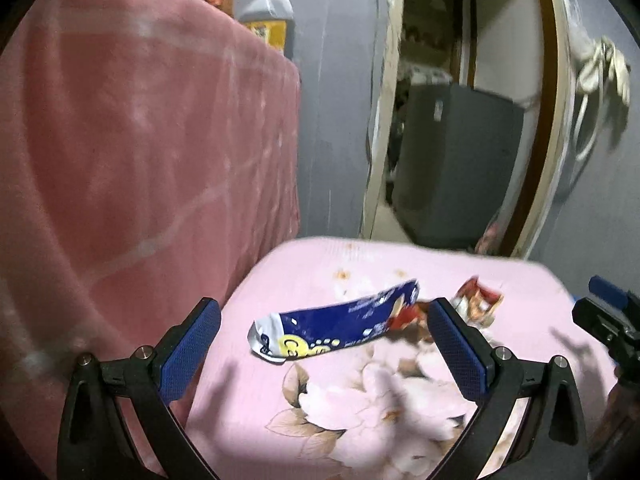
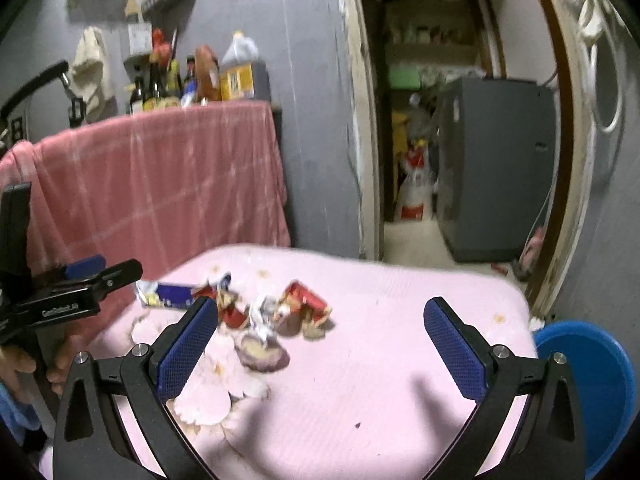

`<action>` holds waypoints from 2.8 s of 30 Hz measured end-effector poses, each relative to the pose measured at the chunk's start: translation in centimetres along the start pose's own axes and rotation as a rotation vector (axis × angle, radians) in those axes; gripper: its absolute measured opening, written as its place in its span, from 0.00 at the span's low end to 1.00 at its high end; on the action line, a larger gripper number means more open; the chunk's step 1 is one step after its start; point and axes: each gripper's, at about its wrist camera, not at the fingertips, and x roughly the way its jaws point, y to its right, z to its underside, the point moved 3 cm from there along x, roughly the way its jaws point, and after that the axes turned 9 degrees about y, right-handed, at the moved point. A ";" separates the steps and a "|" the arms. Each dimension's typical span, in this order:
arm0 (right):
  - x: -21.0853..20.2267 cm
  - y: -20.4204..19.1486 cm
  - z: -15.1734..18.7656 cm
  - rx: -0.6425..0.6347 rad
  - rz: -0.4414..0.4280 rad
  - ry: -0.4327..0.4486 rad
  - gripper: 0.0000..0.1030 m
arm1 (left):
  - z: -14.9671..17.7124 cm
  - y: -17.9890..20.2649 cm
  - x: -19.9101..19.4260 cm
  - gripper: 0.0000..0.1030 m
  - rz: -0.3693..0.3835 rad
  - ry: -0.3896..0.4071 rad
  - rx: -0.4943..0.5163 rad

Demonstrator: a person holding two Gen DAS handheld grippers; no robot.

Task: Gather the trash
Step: 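Return both tools over the remaining wrappers on the table, then grasp the brown paper scrap with the left tool while the right tool grasps the onion peel, then carry the scrap and onion peel toward the blue basin with both tools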

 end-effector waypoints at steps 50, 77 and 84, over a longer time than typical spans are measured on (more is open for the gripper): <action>4.7 -2.3 4.5 -0.058 -0.204 -0.353 0.31 | 0.6 4.0 6.6 0.12 0.311 -0.259 0.049; -2.5 -0.4 1.7 -0.051 -0.096 0.026 0.30 | 0.4 6.5 0.3 0.08 0.333 -0.093 0.026; -5.7 1.4 -0.2 -0.057 -0.024 0.137 0.30 | -1.7 9.8 -1.3 0.08 0.351 0.005 0.031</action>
